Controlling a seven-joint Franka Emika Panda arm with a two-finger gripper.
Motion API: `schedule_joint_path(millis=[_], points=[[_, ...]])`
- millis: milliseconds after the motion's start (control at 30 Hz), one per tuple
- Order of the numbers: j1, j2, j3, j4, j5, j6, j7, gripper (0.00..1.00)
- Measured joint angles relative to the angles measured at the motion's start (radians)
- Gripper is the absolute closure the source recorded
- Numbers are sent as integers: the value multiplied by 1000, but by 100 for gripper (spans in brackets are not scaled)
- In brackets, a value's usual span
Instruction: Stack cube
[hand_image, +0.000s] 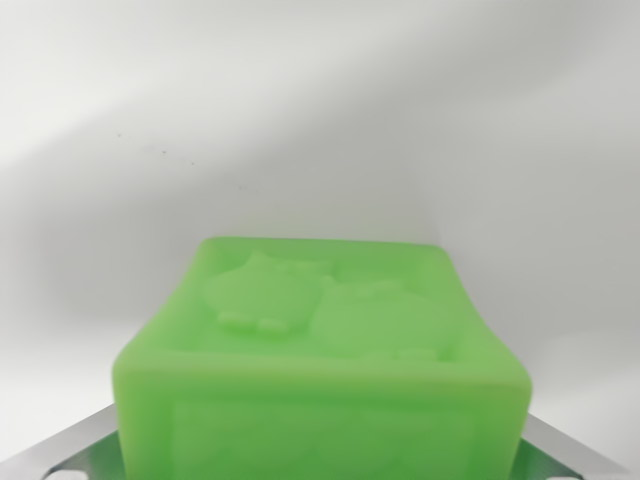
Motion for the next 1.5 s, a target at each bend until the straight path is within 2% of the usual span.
schedule_joint_path(millis=[400,1000,1500], points=[[0,-42,1,-11,0,-27,0,100],[-6,-167,8,-39,4,-117,-6,100],[-49,-206,7,-90,8,-115,-42,100]])
